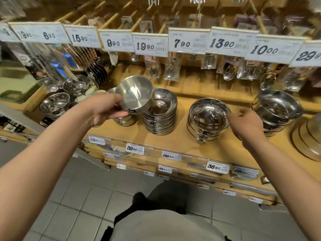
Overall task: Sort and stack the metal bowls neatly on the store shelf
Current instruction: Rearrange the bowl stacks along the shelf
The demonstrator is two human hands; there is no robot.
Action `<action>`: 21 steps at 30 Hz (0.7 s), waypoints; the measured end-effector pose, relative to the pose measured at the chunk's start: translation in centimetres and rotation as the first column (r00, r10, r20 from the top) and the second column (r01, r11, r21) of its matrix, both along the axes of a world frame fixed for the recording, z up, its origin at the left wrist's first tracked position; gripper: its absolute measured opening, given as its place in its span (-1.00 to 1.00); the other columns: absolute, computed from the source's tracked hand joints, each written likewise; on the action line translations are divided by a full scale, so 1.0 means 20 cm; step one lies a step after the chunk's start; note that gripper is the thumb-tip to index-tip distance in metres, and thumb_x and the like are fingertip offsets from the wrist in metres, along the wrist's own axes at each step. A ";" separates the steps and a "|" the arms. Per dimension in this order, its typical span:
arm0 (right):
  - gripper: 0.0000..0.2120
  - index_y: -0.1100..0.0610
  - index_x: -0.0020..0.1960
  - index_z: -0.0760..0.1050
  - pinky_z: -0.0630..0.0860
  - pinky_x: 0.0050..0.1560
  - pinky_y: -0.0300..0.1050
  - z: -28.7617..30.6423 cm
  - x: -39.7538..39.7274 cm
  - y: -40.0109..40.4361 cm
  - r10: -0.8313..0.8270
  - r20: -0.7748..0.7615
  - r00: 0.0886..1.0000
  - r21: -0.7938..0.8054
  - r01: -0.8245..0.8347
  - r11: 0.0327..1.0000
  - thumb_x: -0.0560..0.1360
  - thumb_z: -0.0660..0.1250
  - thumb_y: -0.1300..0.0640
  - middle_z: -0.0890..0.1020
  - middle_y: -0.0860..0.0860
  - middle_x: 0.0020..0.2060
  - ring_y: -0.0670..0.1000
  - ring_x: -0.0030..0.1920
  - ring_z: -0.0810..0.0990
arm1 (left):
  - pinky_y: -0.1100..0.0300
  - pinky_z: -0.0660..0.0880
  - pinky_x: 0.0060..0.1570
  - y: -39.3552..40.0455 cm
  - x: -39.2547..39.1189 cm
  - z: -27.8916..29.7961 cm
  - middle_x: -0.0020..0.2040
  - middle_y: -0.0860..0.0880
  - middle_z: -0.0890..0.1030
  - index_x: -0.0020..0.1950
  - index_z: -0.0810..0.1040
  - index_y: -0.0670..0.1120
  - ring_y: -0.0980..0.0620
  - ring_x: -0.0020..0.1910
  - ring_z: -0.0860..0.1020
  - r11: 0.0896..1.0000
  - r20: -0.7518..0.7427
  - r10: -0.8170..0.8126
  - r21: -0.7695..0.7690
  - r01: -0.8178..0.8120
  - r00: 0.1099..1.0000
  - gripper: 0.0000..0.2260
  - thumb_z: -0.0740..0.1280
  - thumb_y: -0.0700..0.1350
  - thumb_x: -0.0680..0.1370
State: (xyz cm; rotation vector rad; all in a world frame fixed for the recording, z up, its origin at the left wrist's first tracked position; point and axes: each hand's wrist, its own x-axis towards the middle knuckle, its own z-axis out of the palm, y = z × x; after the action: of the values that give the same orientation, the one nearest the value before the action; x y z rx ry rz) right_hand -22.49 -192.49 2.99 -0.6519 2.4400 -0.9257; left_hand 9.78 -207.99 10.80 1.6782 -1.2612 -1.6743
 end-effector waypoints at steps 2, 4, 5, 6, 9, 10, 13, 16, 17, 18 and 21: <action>-0.48 0.21 0.42 0.46 0.58 0.11 0.19 0.07 0.07 -0.03 0.031 -0.041 0.999 -0.071 -0.034 0.997 0.53 0.35 -0.02 0.63 0.07 -0.18 0.17 0.01 0.62 | 0.32 0.64 -0.34 -0.03 0.06 0.02 -0.09 -0.15 0.57 0.03 0.50 -0.22 0.02 -0.24 0.66 1.000 -0.017 0.007 0.006 -0.007 1.000 -0.86 0.18 -0.37 0.60; -0.79 0.11 0.09 0.58 0.56 -0.02 0.14 0.15 0.18 -0.08 0.086 -0.052 0.995 -0.149 -0.093 0.984 0.53 0.35 0.02 0.59 0.00 -0.27 0.08 -0.18 0.56 | 0.31 0.64 -0.35 -0.08 0.13 0.04 -0.07 -0.17 0.56 0.10 0.50 -0.25 0.01 -0.25 0.67 0.999 -0.035 0.031 0.006 -0.031 0.999 -0.85 0.19 -0.37 0.59; -0.89 0.06 -0.02 0.56 0.56 -0.03 0.13 0.18 0.24 -0.12 0.114 -0.038 0.993 -0.171 -0.119 0.978 0.53 0.36 0.03 0.58 -0.03 -0.27 0.04 -0.20 0.55 | 0.32 0.63 -0.37 -0.11 0.16 0.05 -0.06 -0.18 0.56 0.11 0.50 -0.25 0.01 -0.24 0.67 0.999 -0.040 0.043 0.006 -0.043 0.998 -0.85 0.20 -0.36 0.59; -0.91 0.04 -0.02 0.54 0.58 -0.02 0.12 0.22 0.30 -0.16 0.155 -0.004 0.988 -0.182 -0.153 0.971 0.54 0.36 0.03 0.58 -0.06 -0.24 0.02 -0.19 0.57 | 0.33 0.62 -0.39 -0.13 0.20 0.05 -0.05 -0.18 0.56 0.08 0.51 -0.24 0.02 -0.26 0.68 0.999 -0.044 0.048 0.009 -0.048 0.998 -0.86 0.21 -0.36 0.58; -0.78 0.08 0.18 0.59 0.65 0.07 0.11 0.28 0.51 -0.30 0.324 0.183 0.928 -0.214 -0.284 0.935 0.57 0.37 0.04 0.64 -0.02 -0.10 0.05 -0.06 0.64 | 0.34 0.60 -0.41 -0.21 0.30 0.04 -0.05 -0.20 0.57 0.02 0.50 -0.21 0.03 -0.34 0.68 0.999 -0.053 0.042 0.034 -0.040 0.998 -0.89 0.22 -0.35 0.59; -0.82 0.10 0.15 0.61 0.66 0.08 0.09 0.29 0.59 -0.36 0.401 0.227 0.888 -0.233 -0.350 0.907 0.59 0.35 0.08 0.65 0.00 -0.10 0.05 -0.06 0.64 | 0.34 0.60 -0.41 -0.24 0.32 0.04 -0.05 -0.21 0.57 0.03 0.50 -0.21 0.01 -0.30 0.68 0.998 -0.057 0.040 0.045 -0.037 0.998 -0.89 0.22 -0.35 0.59; -0.74 0.10 0.28 0.56 0.68 -0.07 -0.05 0.29 0.85 -0.54 0.544 0.309 0.780 -0.310 -0.459 0.833 0.61 0.35 0.12 0.62 0.02 -0.09 0.00 -0.12 0.63 | 0.32 0.60 -0.42 -0.31 0.38 0.01 -0.05 -0.18 0.57 0.09 0.50 -0.19 0.00 -0.21 0.65 0.997 -0.083 0.017 0.074 -0.011 0.996 -0.86 0.20 -0.34 0.62; -0.53 0.13 0.46 0.38 0.65 -0.21 -0.22 0.24 1.06 -0.72 0.575 0.373 0.728 -0.388 -0.441 0.810 0.60 0.39 0.11 0.59 0.01 0.02 -0.07 -0.13 0.64 | 0.27 0.65 -0.36 -0.38 0.42 -0.02 -0.01 -0.16 0.59 0.16 0.51 -0.17 0.00 -0.10 0.65 0.994 -0.111 -0.043 0.092 0.053 0.993 -0.83 0.20 -0.33 0.63; -0.52 0.15 0.46 0.37 0.65 -0.23 -0.23 0.22 1.12 -0.77 0.547 0.402 0.735 -0.398 -0.398 0.827 0.59 0.41 0.12 0.60 0.03 0.02 -0.09 -0.15 0.65 | 0.24 0.67 -0.31 -0.41 0.42 -0.03 0.00 -0.17 0.60 0.20 0.50 -0.19 -0.01 -0.10 0.65 0.992 -0.123 -0.063 0.103 0.076 0.990 -0.82 0.20 -0.33 0.64; -0.52 0.15 0.43 0.38 0.63 -0.27 -0.24 0.21 1.16 -0.83 0.505 0.424 0.752 -0.395 -0.348 0.850 0.57 0.42 0.13 0.63 0.05 -0.01 -0.11 -0.21 0.67 | 0.22 0.67 -0.26 -0.44 0.42 -0.05 -0.01 -0.18 0.61 0.23 0.50 -0.23 0.00 -0.13 0.66 0.989 -0.130 -0.078 0.115 0.093 0.988 -0.81 0.21 -0.33 0.64; -0.61 0.15 0.33 0.44 0.61 -0.30 -0.17 0.14 1.22 -0.96 0.399 0.392 0.829 -0.325 -0.280 0.903 0.53 0.43 0.16 0.68 0.07 -0.12 -0.07 -0.31 0.69 | 0.21 0.67 -0.21 -0.54 0.43 -0.09 -0.10 -0.21 0.66 0.22 0.52 -0.30 0.01 -0.27 0.68 0.985 -0.089 -0.128 0.106 0.138 0.988 -0.82 0.26 -0.30 0.63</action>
State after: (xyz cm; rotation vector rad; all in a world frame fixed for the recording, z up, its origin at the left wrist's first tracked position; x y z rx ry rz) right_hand 1.95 -211.76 5.86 -0.8258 1.7362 -1.1032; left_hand 18.37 -218.73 8.93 1.6006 -1.2871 -1.9052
